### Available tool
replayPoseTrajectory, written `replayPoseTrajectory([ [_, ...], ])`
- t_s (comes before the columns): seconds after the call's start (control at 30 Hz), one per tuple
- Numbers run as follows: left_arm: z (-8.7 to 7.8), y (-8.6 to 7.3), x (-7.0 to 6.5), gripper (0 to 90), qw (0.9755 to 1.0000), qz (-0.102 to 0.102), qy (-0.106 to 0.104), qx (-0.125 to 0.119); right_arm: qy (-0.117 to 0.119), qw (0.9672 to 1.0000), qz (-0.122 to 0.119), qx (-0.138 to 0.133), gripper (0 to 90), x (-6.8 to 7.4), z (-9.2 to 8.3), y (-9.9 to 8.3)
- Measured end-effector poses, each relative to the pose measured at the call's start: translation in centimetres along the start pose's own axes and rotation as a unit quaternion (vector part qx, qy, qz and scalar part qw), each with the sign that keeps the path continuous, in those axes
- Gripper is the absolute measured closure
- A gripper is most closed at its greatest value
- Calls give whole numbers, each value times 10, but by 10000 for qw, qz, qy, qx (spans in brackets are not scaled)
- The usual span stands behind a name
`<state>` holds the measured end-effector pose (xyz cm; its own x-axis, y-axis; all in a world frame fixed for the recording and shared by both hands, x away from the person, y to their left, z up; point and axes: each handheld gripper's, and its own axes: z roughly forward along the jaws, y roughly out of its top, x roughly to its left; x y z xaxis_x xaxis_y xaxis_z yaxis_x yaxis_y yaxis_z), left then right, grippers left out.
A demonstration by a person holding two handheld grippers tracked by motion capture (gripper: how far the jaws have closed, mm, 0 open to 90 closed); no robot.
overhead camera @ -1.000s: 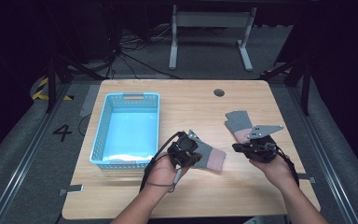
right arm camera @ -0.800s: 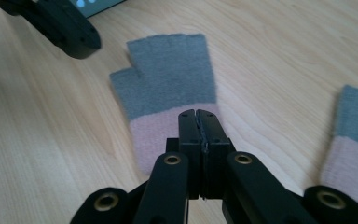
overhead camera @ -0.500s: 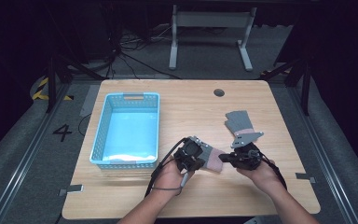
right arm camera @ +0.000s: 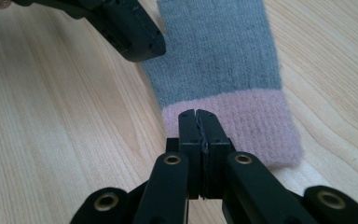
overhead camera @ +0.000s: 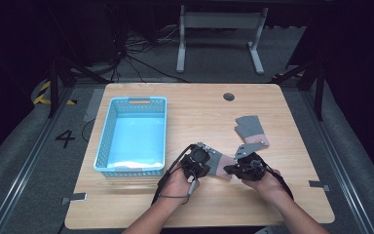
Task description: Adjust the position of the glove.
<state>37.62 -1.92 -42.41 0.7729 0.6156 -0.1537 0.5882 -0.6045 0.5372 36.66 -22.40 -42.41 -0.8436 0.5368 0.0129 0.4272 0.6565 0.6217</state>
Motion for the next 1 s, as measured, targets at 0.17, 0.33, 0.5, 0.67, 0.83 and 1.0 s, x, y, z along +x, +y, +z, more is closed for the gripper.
replayPoseTrajectory([
  [0.17, 1, -1, 1, 895, 9999, -56, 84, -24, 14, 10000, -4, 25, 898, 1, 3, 0],
  [0.33, 2, -1, 3, 895, 9999, -72, 107, 8, 35, 10000, 1, 39, 898, 2, 4, 0],
  [0.5, 5, -2, 4, 896, 9998, -87, 135, 88, 49, 10000, 19, 73, 898, 2, 6, -1],
  [0.67, 10, -2, 3, 896, 9997, -79, 135, 186, 63, 9999, 68, 134, 898, -1, 9, -2],
  [0.83, 15, -3, 3, 896, 9994, -75, 127, 308, 85, 9998, 92, 180, 898, -1, 11, -3],
  [1.0, 16, -3, 3, 896, 9993, -57, 135, 346, 77, 9997, 81, 204, 898, -3, 12, -4],
])
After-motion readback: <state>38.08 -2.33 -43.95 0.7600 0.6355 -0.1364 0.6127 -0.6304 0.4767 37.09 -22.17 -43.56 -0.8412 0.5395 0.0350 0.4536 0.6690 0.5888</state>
